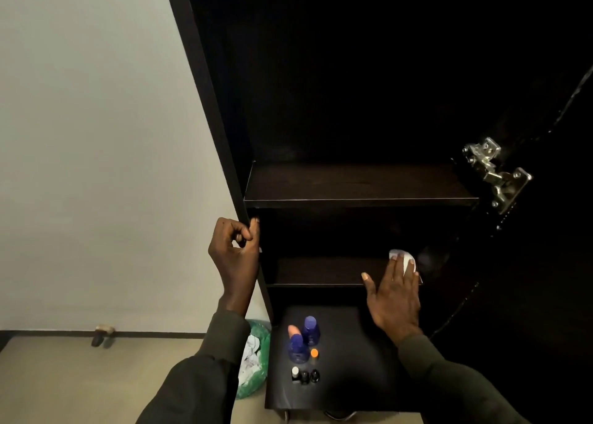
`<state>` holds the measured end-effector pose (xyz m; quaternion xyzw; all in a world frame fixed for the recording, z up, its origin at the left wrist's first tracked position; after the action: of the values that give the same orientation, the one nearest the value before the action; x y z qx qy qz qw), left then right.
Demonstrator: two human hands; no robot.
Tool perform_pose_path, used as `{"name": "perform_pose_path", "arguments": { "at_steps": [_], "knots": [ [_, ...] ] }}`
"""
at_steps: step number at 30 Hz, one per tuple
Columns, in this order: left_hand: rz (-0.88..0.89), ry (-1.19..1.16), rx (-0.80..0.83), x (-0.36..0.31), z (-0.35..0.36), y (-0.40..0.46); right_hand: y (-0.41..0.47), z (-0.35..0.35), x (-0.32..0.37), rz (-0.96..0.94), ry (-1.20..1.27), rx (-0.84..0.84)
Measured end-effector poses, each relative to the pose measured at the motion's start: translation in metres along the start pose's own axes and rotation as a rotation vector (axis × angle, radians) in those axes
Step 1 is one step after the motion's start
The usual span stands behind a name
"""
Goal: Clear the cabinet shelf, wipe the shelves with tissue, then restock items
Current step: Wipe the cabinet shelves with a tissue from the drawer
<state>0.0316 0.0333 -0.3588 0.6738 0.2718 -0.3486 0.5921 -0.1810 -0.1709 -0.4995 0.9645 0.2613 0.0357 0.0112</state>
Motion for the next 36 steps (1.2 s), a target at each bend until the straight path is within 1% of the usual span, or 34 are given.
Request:
{"name": "perform_pose_path", "arguments": {
  "at_steps": [2, 3, 7, 10, 12, 14, 18, 21, 24, 26, 29, 32, 36],
  "knots": [
    [0.003, 0.002, 0.006, 0.002, 0.000, 0.001, -0.015, -0.001, 0.011, -0.014, 0.016, 0.006],
    [0.004, 0.001, 0.006, 0.003, 0.000, 0.001, -0.022, -0.003, 0.020, -0.050, 0.028, 0.000],
    [-0.003, 0.006, 0.000, 0.002, 0.000, -0.001, -0.044, -0.002, 0.075, -0.278, 0.076, -0.023],
    [0.002, 0.010, 0.001, 0.002, 0.000, -0.001, -0.046, 0.001, 0.117, -0.496, 0.058, -0.001],
    [0.017, 0.012, 0.009, 0.002, -0.001, 0.000, -0.039, -0.003, 0.130, -0.574, 0.025, 0.008],
    [0.029, 0.008, 0.010, 0.001, -0.001, 0.001, -0.024, -0.008, 0.122, -0.531, -0.020, 0.008],
    [0.028, 0.003, 0.003, 0.000, 0.000, 0.001, 0.004, -0.013, 0.082, -0.364, -0.177, 0.056],
    [0.020, -0.005, 0.000, 0.001, 0.000, 0.000, 0.015, -0.018, 0.056, -0.256, -0.221, 0.087],
    [0.020, -0.006, 0.003, 0.002, 0.000, 0.000, 0.019, -0.021, 0.035, -0.177, -0.317, 0.113],
    [0.024, -0.006, 0.008, 0.004, 0.000, 0.000, 0.021, -0.020, 0.021, -0.111, -0.352, 0.156],
    [0.021, -0.006, 0.003, 0.005, 0.000, 0.000, 0.026, -0.022, 0.006, -0.025, -0.279, 0.189],
    [0.014, -0.014, 0.000, 0.006, 0.000, 0.000, 0.028, -0.024, 0.002, -0.006, -0.225, 0.216],
    [0.016, -0.019, 0.011, 0.006, 0.000, 0.000, 0.016, -0.023, 0.001, 0.013, -0.220, 0.246]
  ]
}}
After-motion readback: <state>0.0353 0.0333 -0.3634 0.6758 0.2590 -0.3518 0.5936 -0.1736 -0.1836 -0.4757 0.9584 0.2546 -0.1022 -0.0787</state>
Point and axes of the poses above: each hand's wrist, its own y-axis towards the middle knuckle, its own z-axis out of the palm, x = y × z, the point moved 3 cm from there along y, towards the middle knuckle, and after that the axes turned 8 degrees about -y, right-handed, at the moved point
